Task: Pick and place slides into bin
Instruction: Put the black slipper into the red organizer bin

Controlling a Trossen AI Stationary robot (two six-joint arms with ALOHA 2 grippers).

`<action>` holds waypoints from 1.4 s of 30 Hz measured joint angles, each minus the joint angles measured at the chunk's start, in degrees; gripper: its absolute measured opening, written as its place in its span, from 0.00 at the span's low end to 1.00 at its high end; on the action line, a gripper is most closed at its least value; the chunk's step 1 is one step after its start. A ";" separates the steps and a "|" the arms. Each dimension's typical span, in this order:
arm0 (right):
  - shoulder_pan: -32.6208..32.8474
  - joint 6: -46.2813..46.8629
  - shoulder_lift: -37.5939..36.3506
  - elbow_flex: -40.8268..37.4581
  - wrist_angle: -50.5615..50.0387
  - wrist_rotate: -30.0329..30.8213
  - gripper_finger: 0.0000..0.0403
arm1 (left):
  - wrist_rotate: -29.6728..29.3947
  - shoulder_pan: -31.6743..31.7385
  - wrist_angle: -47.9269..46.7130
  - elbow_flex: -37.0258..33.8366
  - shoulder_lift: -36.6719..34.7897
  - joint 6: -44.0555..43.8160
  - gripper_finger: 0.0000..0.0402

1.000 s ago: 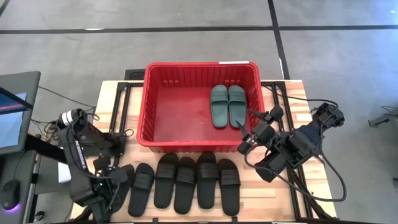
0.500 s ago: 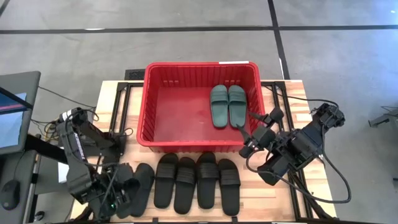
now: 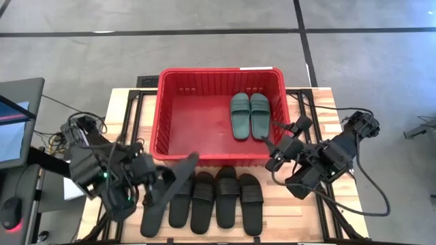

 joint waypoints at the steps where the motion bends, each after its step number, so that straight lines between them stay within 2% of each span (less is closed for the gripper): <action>1: -0.27 0.00 -0.18 0.04 0.01 0.12 0.62 | -2.24 1.16 0.00 1.15 0.00 2.35 0.00; 6: -0.88 0.00 -1.52 0.02 0.05 0.13 0.62 | -10.80 9.21 0.01 4.55 0.00 15.94 0.00; 14: -1.37 0.42 -3.51 0.02 0.07 0.15 0.59 | -11.26 27.74 0.00 4.00 0.00 38.55 0.00; 21: -3.22 0.49 -4.20 0.03 0.51 0.33 0.55 | -2.98 44.79 0.73 0.65 0.01 53.18 0.00; 27: -7.00 0.57 -4.30 0.04 2.44 0.28 0.53 | 5.17 56.59 8.87 -6.24 0.00 64.10 0.00; 37: -10.56 0.73 -4.31 0.04 4.01 0.15 0.50 | 13.83 67.68 27.42 -22.10 0.07 79.50 0.00; 42: -11.64 2.24 -4.30 0.04 3.98 0.15 0.49 | 14.92 71.37 34.92 -29.47 0.07 84.52 0.00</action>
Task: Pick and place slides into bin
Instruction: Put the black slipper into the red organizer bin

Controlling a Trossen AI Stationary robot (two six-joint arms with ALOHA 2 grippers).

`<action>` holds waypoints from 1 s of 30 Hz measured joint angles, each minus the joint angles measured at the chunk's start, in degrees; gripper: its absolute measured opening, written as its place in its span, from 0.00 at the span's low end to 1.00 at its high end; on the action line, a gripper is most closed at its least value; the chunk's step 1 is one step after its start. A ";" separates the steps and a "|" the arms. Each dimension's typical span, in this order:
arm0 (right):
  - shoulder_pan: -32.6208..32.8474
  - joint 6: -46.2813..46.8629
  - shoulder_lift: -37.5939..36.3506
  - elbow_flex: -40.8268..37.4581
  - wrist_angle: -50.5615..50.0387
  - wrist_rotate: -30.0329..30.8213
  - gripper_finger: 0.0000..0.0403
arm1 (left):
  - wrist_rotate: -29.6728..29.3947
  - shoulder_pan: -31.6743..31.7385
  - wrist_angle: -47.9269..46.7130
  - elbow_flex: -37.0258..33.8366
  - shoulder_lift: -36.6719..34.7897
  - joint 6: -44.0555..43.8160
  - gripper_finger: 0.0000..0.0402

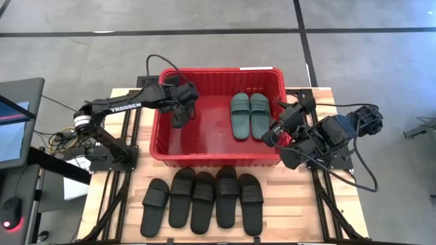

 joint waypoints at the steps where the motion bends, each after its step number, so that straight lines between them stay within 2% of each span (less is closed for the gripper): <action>1: -0.25 0.17 -0.02 0.00 0.00 -0.01 0.49 | 0.47 0.62 1.65 -1.32 0.00 1.04 0.00; 7: -2.06 0.85 -0.02 0.00 0.31 -0.02 0.49 | 2.15 3.63 8.21 -6.64 0.28 3.29 0.00; 16: -3.91 0.85 0.00 0.00 1.41 -0.02 0.47 | 4.67 6.31 11.59 -7.12 7.38 3.12 0.00; 22: -3.98 0.99 0.00 0.00 1.73 -0.04 0.46 | 4.05 6.37 11.10 -7.16 13.17 3.35 0.00; 30: -3.96 1.30 0.00 0.00 1.72 -2.66 0.46 | 0.13 6.51 11.09 -7.14 16.17 3.90 0.00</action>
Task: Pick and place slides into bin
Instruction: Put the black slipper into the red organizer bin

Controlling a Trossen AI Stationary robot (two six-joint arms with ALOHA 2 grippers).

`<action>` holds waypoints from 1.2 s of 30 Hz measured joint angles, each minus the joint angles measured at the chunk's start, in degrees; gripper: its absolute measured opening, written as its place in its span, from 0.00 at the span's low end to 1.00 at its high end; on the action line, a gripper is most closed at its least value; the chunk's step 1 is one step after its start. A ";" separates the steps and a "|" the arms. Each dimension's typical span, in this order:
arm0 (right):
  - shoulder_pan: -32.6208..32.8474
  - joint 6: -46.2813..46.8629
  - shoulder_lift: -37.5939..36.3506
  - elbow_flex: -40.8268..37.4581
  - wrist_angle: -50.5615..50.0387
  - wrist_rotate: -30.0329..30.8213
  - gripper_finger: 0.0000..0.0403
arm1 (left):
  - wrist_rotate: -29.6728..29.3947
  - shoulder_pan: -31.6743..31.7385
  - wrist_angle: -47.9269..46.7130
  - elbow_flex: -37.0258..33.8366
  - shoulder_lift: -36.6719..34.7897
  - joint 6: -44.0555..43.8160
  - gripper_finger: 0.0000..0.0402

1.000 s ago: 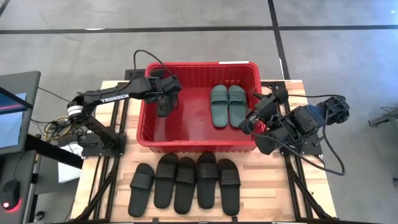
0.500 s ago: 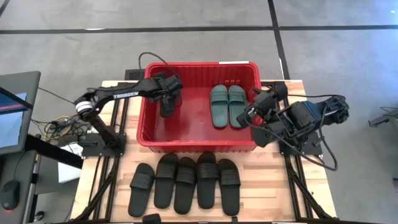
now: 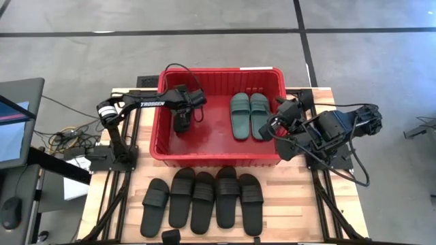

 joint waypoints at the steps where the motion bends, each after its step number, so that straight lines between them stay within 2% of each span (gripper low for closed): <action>1: 0.00 0.00 0.00 0.00 -0.01 -0.15 0.46 | 0.03 0.09 -0.08 0.00 0.03 0.31 0.00; 7: -0.02 -0.02 0.00 0.00 -0.01 -0.16 0.46 | -0.13 0.91 0.02 0.02 0.03 2.54 0.00; 13: -0.02 -0.03 0.00 0.00 -0.49 -0.16 0.46 | 2.20 1.31 -0.08 0.07 0.03 1.85 0.01; 22: -0.02 -0.02 0.00 0.00 -0.49 -0.16 0.46 | 2.38 1.49 0.13 0.02 0.16 1.50 0.20; 27: -0.02 -0.02 0.00 0.00 -0.49 -0.20 0.46 | 5.28 1.53 -0.53 0.00 0.16 0.85 0.29; 36: -0.02 -0.02 0.02 0.00 -0.49 -0.40 0.46 | 6.79 1.51 -1.40 0.00 0.16 1.58 0.43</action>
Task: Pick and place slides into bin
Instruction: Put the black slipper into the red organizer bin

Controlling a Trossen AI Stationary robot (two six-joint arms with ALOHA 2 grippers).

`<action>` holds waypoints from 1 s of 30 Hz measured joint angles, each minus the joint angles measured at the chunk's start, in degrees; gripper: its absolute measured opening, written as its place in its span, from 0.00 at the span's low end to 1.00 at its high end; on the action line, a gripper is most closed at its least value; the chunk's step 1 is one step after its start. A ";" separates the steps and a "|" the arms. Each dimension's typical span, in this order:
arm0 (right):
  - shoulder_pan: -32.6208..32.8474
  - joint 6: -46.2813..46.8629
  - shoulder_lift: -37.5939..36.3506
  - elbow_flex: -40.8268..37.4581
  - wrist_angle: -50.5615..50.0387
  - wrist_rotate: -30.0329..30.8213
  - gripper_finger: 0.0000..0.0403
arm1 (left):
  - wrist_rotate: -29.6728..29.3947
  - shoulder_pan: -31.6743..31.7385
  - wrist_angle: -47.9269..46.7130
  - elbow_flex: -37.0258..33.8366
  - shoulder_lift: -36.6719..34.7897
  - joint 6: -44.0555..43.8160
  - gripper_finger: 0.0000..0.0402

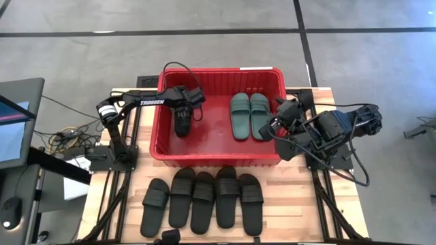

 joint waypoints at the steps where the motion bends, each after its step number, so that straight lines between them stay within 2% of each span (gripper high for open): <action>1: 0.02 0.00 0.00 0.00 0.00 -0.02 0.46 | 0.06 0.00 -0.09 0.00 0.00 0.10 0.44; 10: 0.02 0.00 0.00 0.00 0.02 -2.90 0.46 | 2.06 -0.01 -1.59 0.09 0.00 3.28 0.47; 19: 0.04 0.00 0.00 0.00 0.02 -3.04 0.46 | 4.14 -0.04 -2.03 0.66 0.00 4.79 0.47; 25: 0.04 -0.01 0.00 0.00 0.02 -3.13 0.46 | 4.98 -0.25 -5.29 0.97 -0.02 4.72 0.47; 30: 0.04 -0.09 0.00 0.00 0.00 -3.13 0.46 | 7.69 -0.33 -9.95 4.74 -0.02 3.38 0.47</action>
